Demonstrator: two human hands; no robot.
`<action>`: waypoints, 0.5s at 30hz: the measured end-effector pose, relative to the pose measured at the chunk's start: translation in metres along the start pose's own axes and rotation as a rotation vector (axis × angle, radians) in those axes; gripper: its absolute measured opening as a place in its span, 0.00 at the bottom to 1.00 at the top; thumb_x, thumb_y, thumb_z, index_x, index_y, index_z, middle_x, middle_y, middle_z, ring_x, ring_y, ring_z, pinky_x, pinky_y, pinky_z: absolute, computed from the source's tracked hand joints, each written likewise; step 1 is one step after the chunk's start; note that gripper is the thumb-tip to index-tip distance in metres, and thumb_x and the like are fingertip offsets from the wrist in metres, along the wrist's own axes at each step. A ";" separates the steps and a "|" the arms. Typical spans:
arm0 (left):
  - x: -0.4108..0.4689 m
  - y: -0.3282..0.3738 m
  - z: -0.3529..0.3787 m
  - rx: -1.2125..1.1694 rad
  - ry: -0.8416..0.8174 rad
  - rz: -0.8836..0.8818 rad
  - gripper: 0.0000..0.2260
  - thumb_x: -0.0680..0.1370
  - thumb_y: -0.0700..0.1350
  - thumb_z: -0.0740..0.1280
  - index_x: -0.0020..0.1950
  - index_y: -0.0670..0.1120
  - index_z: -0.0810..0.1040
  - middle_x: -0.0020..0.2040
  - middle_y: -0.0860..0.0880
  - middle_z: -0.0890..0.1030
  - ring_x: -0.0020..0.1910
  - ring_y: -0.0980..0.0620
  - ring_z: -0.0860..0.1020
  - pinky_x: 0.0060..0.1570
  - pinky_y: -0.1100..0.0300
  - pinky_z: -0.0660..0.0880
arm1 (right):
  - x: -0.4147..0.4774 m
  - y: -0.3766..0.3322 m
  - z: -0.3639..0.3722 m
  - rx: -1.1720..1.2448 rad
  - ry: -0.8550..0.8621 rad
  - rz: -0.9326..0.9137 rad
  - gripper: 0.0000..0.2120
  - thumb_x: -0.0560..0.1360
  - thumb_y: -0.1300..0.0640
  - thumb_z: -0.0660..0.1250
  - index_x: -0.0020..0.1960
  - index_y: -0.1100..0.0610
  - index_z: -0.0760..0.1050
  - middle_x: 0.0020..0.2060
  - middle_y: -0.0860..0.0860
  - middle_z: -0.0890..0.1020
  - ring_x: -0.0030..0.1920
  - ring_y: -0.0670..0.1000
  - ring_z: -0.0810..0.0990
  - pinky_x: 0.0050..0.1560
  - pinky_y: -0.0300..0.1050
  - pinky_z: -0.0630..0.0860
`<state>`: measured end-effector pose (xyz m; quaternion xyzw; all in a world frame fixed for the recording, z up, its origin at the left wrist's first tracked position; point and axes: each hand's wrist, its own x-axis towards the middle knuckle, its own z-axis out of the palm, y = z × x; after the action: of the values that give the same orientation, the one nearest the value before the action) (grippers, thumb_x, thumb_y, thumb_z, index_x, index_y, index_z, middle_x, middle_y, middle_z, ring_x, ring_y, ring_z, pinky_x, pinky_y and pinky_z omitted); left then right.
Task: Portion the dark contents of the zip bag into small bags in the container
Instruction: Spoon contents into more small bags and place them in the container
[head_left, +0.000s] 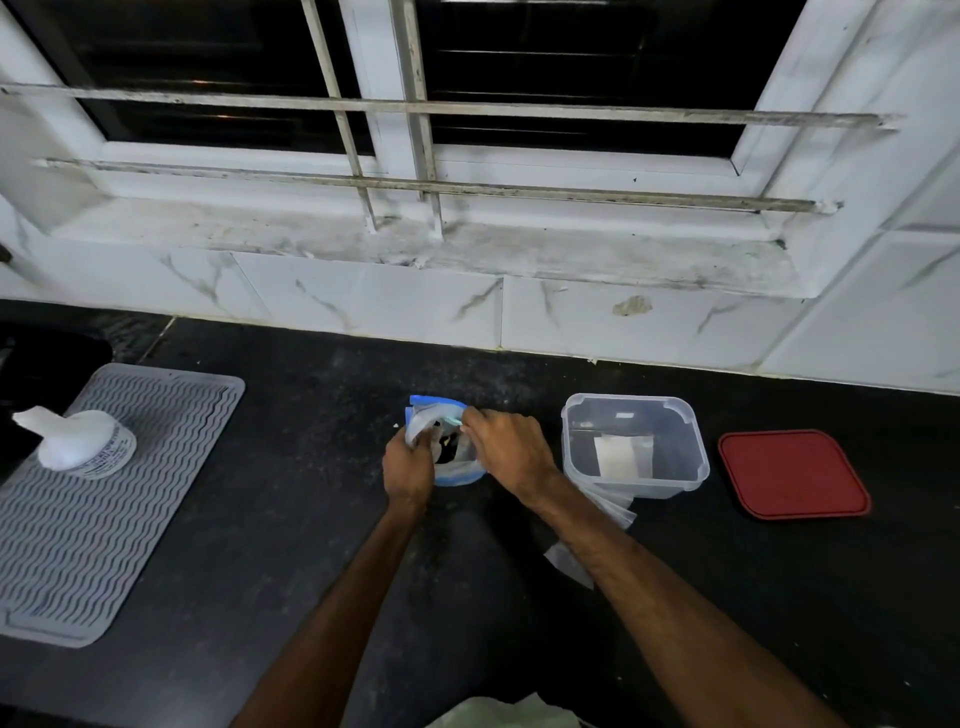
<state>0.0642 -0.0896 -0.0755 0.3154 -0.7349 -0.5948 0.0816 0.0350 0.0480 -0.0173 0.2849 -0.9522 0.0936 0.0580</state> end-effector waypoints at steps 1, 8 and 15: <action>0.000 0.002 -0.001 0.014 -0.008 0.011 0.08 0.79 0.46 0.67 0.53 0.44 0.81 0.47 0.44 0.84 0.47 0.46 0.83 0.48 0.47 0.81 | -0.001 0.001 0.000 0.003 0.026 0.009 0.13 0.73 0.56 0.72 0.56 0.56 0.77 0.39 0.52 0.84 0.35 0.54 0.83 0.30 0.43 0.73; -0.001 0.008 -0.005 0.093 0.039 0.134 0.08 0.79 0.43 0.67 0.56 0.43 0.80 0.47 0.48 0.82 0.46 0.51 0.79 0.46 0.57 0.74 | -0.002 0.006 0.000 -0.029 0.109 0.000 0.15 0.61 0.54 0.81 0.44 0.53 0.79 0.27 0.48 0.79 0.23 0.50 0.77 0.22 0.34 0.64; 0.004 0.012 -0.003 0.094 0.021 0.088 0.05 0.79 0.42 0.66 0.47 0.44 0.80 0.41 0.47 0.82 0.42 0.49 0.80 0.40 0.58 0.74 | -0.006 0.006 0.004 -0.064 0.011 -0.146 0.21 0.60 0.58 0.80 0.51 0.56 0.79 0.32 0.52 0.80 0.27 0.52 0.79 0.22 0.40 0.72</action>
<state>0.0579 -0.0932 -0.0644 0.2926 -0.7743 -0.5521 0.1004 0.0368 0.0554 -0.0230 0.3512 -0.9310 0.0602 0.0792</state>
